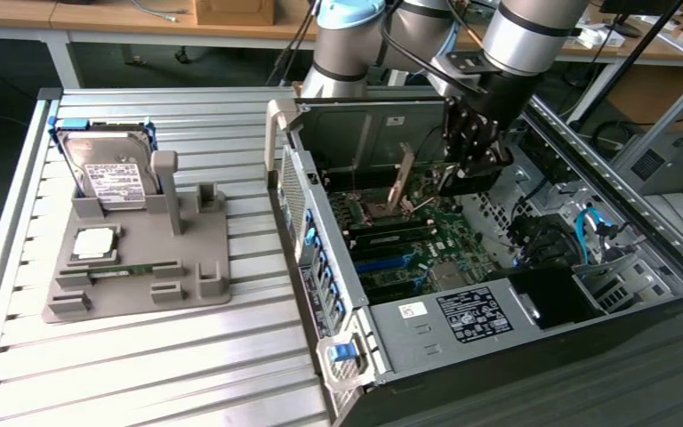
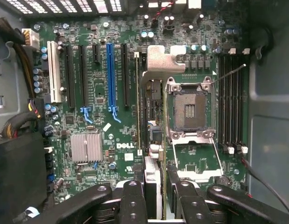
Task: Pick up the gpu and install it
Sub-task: 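Insert the gpu into the slot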
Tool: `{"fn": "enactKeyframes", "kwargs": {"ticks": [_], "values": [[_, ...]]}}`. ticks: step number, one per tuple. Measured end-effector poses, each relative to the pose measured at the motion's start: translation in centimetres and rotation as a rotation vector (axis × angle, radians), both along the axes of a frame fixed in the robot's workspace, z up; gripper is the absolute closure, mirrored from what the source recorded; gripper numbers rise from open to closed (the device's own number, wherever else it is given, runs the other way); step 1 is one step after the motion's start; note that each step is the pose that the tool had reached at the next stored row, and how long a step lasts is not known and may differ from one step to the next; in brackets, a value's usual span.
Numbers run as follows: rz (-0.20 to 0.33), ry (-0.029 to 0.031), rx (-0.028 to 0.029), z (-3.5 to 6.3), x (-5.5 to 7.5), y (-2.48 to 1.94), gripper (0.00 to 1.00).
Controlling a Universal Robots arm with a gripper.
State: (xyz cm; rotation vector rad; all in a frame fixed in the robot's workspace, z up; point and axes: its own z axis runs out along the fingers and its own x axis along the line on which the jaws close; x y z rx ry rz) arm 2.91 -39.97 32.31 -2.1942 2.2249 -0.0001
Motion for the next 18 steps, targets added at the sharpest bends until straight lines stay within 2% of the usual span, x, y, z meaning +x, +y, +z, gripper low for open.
{"fn": "enactKeyframes", "kwargs": {"ticks": [10,18], "values": [[0.009,0.0000,0.0002,-0.01,0.00,-0.03,0.70],[0.009,0.0000,-0.0002,-0.02,-0.03,-0.59,0.70]]}}
